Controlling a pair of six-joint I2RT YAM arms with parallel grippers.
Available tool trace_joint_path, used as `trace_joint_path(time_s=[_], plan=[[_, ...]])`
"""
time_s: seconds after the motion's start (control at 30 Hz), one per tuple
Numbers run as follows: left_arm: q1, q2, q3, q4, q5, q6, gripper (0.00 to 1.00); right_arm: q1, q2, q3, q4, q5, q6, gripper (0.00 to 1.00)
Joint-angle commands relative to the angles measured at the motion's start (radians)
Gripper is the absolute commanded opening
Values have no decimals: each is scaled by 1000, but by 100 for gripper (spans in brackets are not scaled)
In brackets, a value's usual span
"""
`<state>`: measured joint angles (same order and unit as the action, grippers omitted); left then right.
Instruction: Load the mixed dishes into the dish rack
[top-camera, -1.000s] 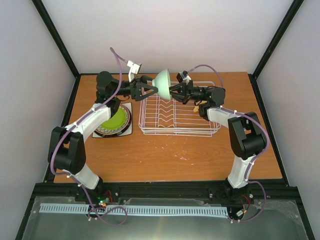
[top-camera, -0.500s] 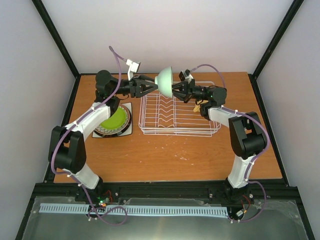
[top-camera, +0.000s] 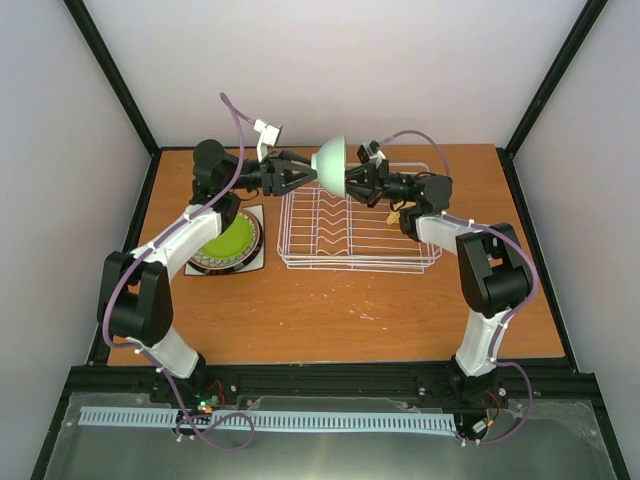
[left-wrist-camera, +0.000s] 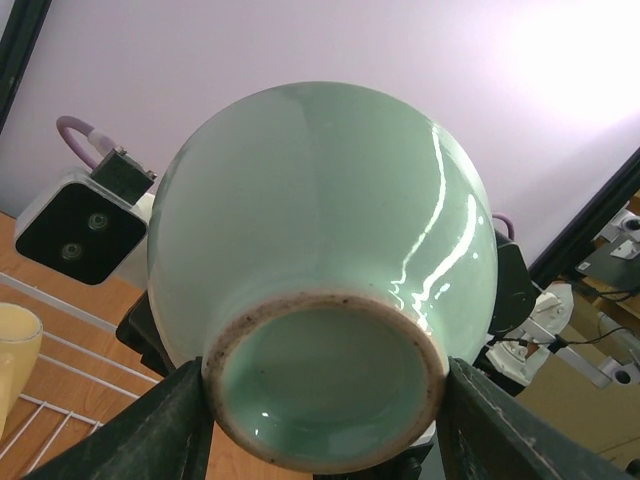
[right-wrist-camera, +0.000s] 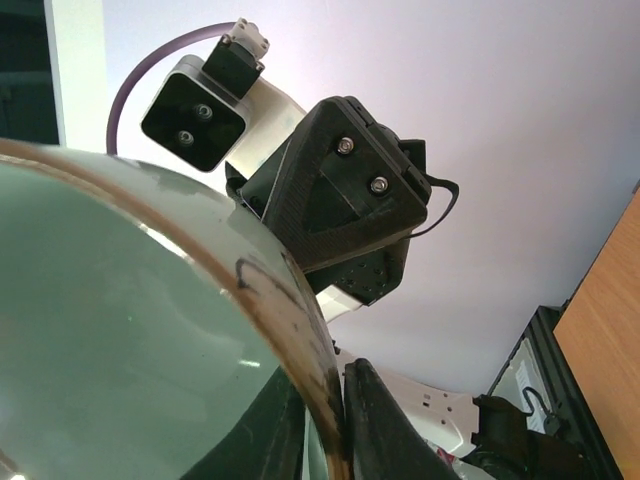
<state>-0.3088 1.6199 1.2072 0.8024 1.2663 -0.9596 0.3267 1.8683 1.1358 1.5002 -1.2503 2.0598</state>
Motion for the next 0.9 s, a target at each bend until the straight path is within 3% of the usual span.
trace_joint_path(time_s=[0.0, 0.27, 0.43, 0.73, 0.87], plan=[[-28, -27, 53, -95, -19, 108, 1, 31, 15, -11, 177, -2, -16, 15], [-29, -34, 59, -155, -39, 144, 1, 25, 20, -22, 177, 1, -28, 40], [-29, -43, 93, -251, -43, 209, 1, -6, 11, -67, 176, 0, -48, 47], [-33, -45, 280, -749, -148, 536, 1, -156, -25, -205, 164, -24, -130, 47], [-91, 6, 466, -1067, -312, 756, 1, -263, -108, -291, -35, -41, -311, 42]])
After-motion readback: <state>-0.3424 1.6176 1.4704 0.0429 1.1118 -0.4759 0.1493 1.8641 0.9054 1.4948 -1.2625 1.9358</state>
